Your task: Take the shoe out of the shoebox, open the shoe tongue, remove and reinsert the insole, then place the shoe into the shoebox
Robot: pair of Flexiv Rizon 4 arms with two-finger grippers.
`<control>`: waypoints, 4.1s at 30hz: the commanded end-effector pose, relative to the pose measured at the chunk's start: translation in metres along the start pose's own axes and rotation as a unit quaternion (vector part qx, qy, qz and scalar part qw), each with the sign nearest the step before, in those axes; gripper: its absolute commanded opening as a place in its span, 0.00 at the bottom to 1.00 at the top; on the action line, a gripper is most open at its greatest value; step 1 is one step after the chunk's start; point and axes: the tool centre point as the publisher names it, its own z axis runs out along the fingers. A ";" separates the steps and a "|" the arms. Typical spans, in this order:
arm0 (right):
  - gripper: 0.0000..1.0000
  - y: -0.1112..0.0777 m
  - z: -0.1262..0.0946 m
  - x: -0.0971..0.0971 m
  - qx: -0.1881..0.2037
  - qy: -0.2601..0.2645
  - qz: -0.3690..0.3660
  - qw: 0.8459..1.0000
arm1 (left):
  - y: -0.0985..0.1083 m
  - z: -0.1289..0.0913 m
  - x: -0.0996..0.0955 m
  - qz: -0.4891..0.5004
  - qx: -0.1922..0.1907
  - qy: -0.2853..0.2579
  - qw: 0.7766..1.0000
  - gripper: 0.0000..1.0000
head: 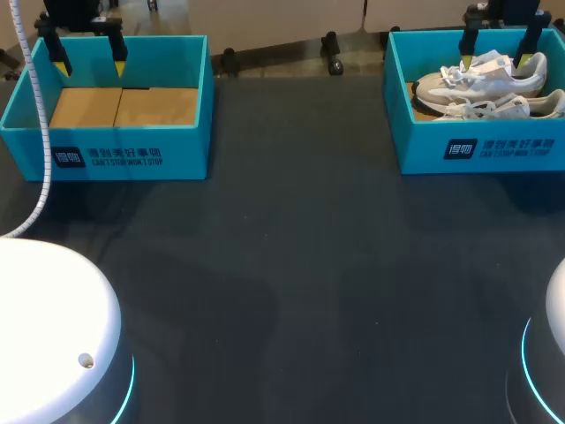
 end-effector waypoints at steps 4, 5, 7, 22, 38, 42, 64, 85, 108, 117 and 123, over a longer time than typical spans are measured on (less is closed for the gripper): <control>1.00 -0.003 0.004 -0.013 -0.007 -0.027 -0.002 1.000 | 0.000 0.000 0.000 0.000 0.000 0.000 1.000 1.00; 1.00 -0.003 0.005 -0.017 -0.005 -0.031 -0.010 0.999 | 0.000 0.000 0.000 0.000 0.000 0.000 1.000 1.00; 1.00 -0.006 0.008 -0.024 -0.004 -0.039 -0.013 0.999 | 0.000 0.000 0.000 0.000 0.000 0.000 1.000 1.00; 1.00 -0.016 0.034 -0.073 0.005 -0.072 -0.008 0.997 | 0.000 0.000 0.000 0.000 0.000 0.000 1.000 1.00; 1.00 -0.016 0.060 -0.121 0.019 -0.093 0.034 0.995 | 0.000 0.000 0.000 0.000 0.000 0.000 1.000 1.00; 1.00 -0.013 0.065 -0.127 0.017 -0.091 0.031 0.995 | 0.000 0.000 0.000 0.000 0.000 0.000 1.000 1.00; 1.00 0.018 0.094 -0.162 0.013 -0.089 -0.008 0.996 | 0.000 0.000 0.000 0.000 0.000 0.000 1.000 1.00; 0.82 0.036 0.112 -0.178 0.031 -0.081 -0.026 0.996 | 0.000 0.000 0.000 0.000 0.000 0.000 1.000 1.00; 0.80 0.047 0.133 -0.188 0.048 -0.070 -0.034 0.996 | 0.000 0.000 0.000 0.000 0.000 0.000 1.000 1.00; 0.79 0.045 0.140 -0.184 0.053 -0.062 -0.037 0.996 | 0.000 0.000 0.000 0.000 0.000 0.000 1.000 1.00; 0.81 0.042 0.144 -0.184 0.053 -0.055 -0.035 0.996 | 0.000 0.000 0.000 0.000 0.000 0.000 1.000 1.00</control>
